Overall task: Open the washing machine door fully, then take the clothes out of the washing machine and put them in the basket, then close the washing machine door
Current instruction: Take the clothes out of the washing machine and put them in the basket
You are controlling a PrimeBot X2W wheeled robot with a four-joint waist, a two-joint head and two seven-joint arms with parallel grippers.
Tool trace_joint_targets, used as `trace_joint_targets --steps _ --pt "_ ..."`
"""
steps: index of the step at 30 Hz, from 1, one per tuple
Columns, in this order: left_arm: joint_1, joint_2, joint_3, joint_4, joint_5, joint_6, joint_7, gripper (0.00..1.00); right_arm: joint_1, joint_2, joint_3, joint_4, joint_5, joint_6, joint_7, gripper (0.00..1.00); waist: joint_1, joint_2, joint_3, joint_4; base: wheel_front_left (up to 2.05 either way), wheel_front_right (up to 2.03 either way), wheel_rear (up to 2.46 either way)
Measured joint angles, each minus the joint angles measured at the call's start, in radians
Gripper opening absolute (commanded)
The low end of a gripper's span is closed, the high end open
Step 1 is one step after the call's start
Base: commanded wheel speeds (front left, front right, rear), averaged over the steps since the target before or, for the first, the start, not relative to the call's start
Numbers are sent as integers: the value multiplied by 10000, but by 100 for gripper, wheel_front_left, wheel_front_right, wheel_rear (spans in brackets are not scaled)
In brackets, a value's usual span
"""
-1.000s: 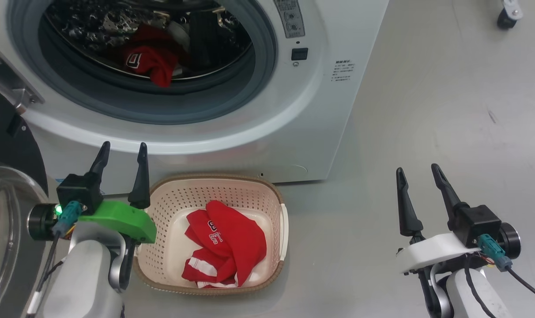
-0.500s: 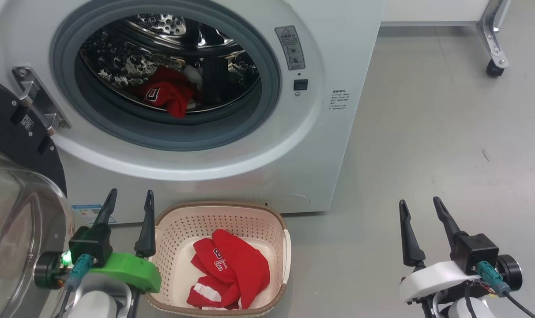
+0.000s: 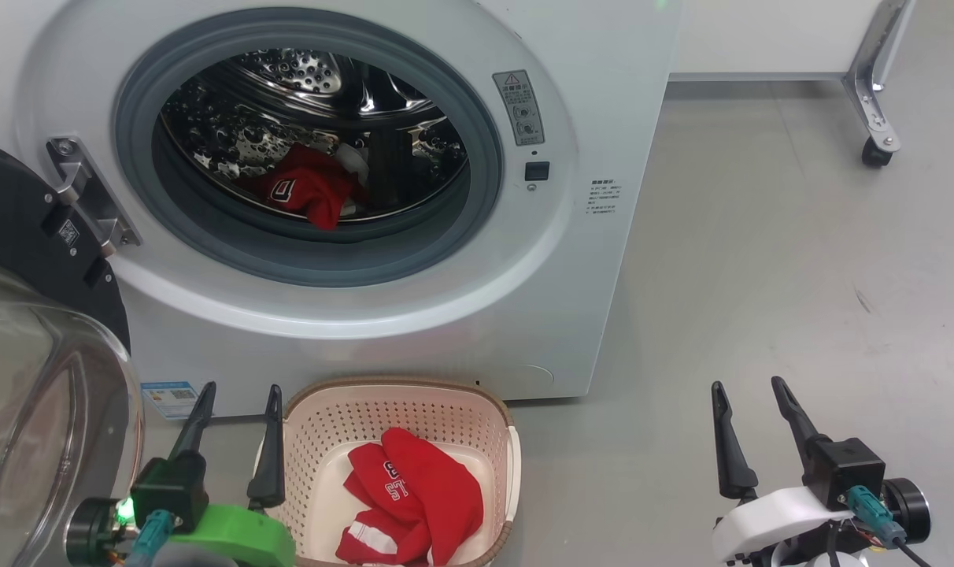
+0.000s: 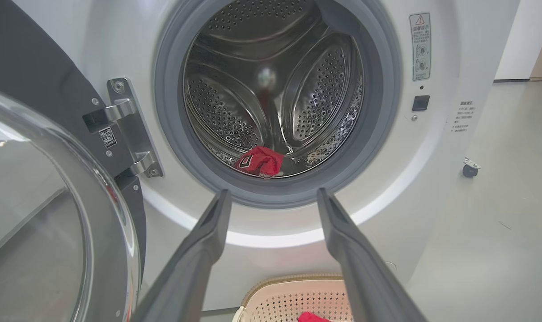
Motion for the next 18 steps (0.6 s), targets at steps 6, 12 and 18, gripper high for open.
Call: trace_joint_targets --steps 6,12,18 --pt "343 19 -40 -416 12 12 59 100 50 4 40 -100 0 0 23 100 0 0 -13 24 0 0 0" --pt "574 84 -42 -817 98 98 203 100 155 2 44 -186 0 -2 104 100 0 0 24 52 0 0 0" --pt "796 88 -48 -1208 98 188 324 100 155 -4 79 -282 0 -2 115 100 1 0 73 22 0 0 0"
